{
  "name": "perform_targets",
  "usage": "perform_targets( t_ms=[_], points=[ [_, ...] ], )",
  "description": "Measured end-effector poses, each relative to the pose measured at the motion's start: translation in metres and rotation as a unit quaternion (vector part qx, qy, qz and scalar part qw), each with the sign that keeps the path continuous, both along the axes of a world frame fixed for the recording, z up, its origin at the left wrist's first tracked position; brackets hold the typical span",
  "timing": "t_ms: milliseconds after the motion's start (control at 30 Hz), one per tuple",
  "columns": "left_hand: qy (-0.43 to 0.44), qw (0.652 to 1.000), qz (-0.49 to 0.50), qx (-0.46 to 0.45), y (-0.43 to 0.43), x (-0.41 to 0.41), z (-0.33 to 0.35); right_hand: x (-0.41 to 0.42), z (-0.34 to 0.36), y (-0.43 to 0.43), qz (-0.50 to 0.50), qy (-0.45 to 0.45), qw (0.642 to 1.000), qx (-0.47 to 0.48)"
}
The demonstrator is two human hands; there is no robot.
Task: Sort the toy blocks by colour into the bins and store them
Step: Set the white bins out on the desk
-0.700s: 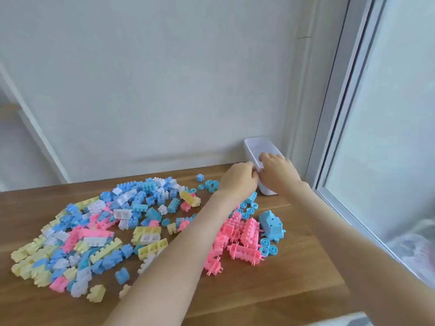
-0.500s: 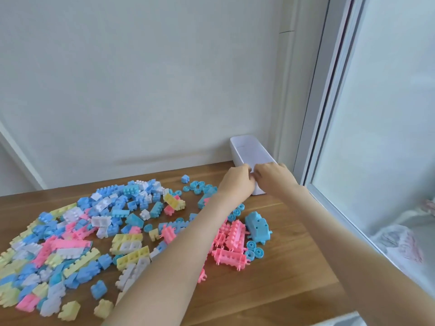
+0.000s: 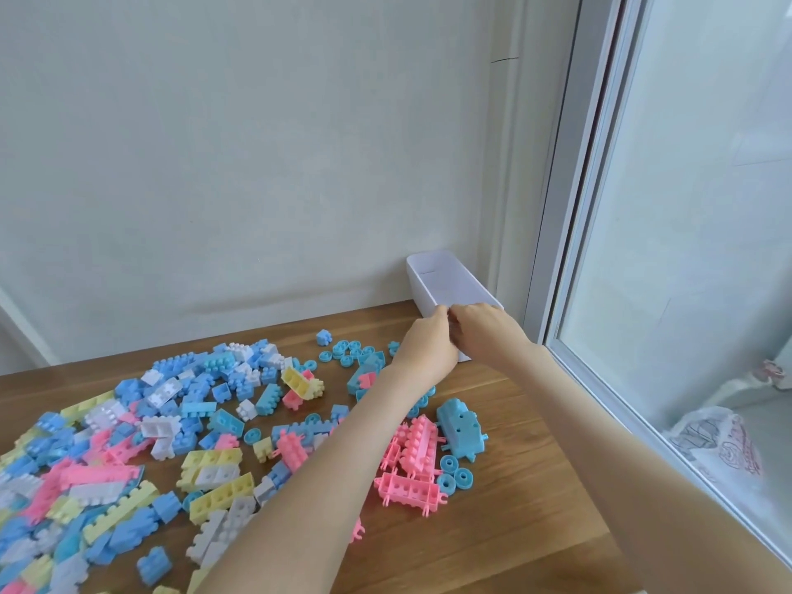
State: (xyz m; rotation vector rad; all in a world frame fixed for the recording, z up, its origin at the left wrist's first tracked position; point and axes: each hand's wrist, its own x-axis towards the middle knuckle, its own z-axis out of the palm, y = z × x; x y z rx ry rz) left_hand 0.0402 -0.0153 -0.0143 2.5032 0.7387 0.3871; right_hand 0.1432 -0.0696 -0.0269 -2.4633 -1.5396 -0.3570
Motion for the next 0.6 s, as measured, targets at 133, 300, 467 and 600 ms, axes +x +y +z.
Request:
perform_targets(
  t_ms=[133,300,467,600],
  points=[
    [0.018,1.0,-0.019,-0.009,-0.001,-0.004,-0.002,0.001,-0.006,0.003,0.002,0.04,0.999,0.032],
    [0.049,0.998,-0.03,-0.005,-0.002,-0.009,0.002,-0.003,-0.01,0.007,0.012,0.057,0.998,0.036],
    [0.071,0.997,-0.007,0.003,-0.008,-0.006,0.004,-0.007,-0.01,0.008,0.027,0.075,0.992,0.101],
    [0.069,0.998,0.0,-0.009,-0.009,-0.004,0.005,-0.004,-0.008,0.005,0.032,0.085,0.982,0.166]
  ],
)
